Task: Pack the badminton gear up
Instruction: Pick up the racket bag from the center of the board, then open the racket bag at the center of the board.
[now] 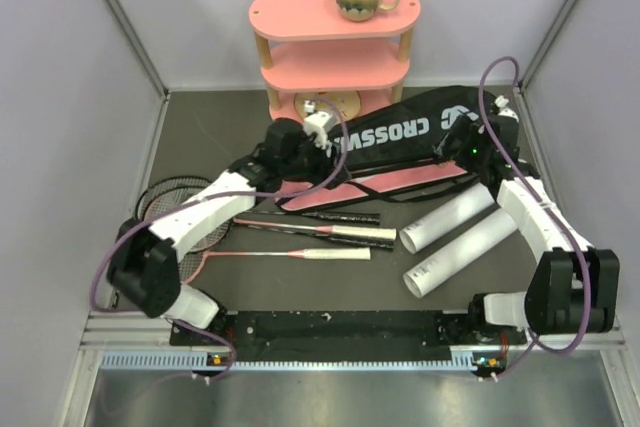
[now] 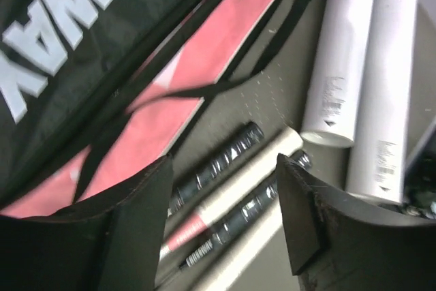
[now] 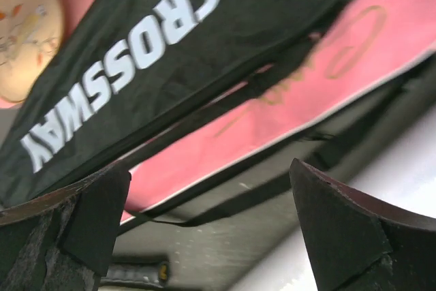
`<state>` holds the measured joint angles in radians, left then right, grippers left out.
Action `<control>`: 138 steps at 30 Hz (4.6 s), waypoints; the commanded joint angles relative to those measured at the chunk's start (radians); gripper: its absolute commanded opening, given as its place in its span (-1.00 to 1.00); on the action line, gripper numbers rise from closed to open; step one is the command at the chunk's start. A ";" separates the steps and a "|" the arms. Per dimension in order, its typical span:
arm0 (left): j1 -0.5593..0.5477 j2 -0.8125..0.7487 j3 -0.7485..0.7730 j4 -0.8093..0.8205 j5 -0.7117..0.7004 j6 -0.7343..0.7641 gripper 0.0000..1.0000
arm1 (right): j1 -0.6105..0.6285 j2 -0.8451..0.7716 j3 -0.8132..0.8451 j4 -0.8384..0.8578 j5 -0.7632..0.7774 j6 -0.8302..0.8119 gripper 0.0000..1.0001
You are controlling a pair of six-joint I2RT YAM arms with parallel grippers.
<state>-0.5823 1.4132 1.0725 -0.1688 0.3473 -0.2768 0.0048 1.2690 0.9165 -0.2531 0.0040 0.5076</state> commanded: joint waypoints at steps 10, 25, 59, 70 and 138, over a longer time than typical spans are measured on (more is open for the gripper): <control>-0.133 0.568 0.536 -0.044 -0.200 0.449 0.39 | 0.009 0.351 0.156 -0.004 -0.208 0.183 0.38; -0.175 0.989 1.083 -0.282 -0.382 0.524 0.33 | 0.000 0.471 0.302 -0.063 -0.080 0.130 0.34; -0.142 0.738 1.189 -0.471 -0.162 0.159 -1.00 | -0.077 0.133 -0.097 0.208 -0.415 0.197 0.18; -0.108 0.573 0.856 -0.201 0.145 -0.146 -1.00 | -0.088 -0.109 -0.191 0.351 -0.628 0.249 0.62; -0.162 0.471 0.511 0.219 0.155 -0.465 -1.00 | 0.100 0.149 -0.033 0.218 -0.270 0.333 -0.87</control>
<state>-0.7467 1.9919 1.5818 -0.0078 0.5533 -0.7124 0.0967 1.4231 0.7605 -0.0044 -0.3355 0.8818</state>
